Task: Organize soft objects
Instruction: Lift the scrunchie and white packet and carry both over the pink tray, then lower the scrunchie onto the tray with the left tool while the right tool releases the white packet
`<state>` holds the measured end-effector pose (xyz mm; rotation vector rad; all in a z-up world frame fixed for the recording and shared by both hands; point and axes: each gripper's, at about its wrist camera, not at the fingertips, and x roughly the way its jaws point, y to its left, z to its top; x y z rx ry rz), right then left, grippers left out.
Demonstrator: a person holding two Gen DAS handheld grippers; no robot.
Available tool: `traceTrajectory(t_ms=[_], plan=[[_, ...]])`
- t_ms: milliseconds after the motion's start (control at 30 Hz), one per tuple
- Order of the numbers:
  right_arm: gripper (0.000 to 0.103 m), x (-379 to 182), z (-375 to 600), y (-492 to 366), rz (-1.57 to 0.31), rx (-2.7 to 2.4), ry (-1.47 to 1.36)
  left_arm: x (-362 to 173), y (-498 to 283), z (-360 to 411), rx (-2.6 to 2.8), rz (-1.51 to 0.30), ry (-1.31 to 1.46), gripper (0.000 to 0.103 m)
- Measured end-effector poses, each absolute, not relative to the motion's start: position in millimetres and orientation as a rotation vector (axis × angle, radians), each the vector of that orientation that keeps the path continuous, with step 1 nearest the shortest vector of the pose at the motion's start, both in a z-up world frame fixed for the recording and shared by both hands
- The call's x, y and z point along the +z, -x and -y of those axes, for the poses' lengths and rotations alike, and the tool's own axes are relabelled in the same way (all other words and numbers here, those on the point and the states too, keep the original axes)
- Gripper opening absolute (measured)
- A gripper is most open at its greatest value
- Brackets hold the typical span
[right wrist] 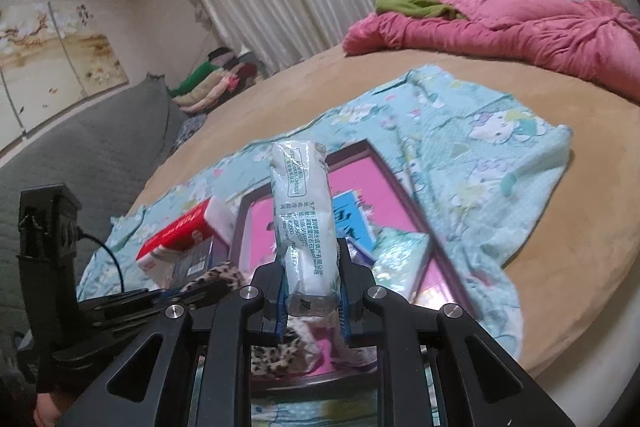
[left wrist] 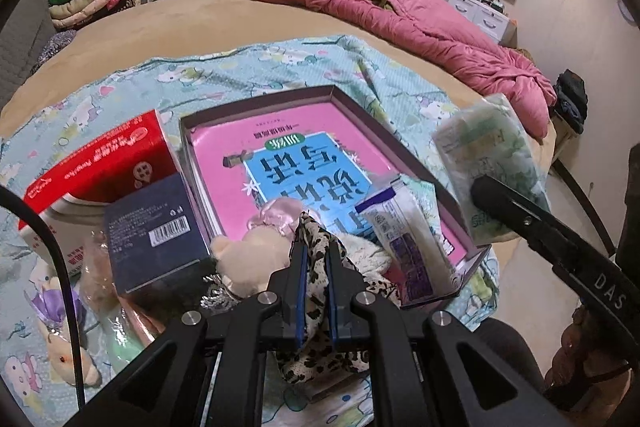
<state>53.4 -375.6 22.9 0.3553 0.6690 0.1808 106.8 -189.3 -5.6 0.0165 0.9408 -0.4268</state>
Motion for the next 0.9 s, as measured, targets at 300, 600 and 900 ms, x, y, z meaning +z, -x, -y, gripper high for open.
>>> traceTrajectory(t_ms=[300, 600, 900], plan=[[0.019, 10.0, 355.1, -66.5, -0.726, 0.241, -0.336, -17.7, -107.8, 190.6, -0.432, -0.956, -0.041, 0.008], [0.019, -2.2, 342.4, -76.2, -0.782, 0.278, -0.310, -24.7, -109.9, 186.6, -0.424, -0.965, -0.044, 0.008], [0.020, -15.7, 333.4, -86.0, -0.837, 0.277, -0.293, -26.4, -111.0, 186.0, -0.427, -0.968, -0.042, 0.008]])
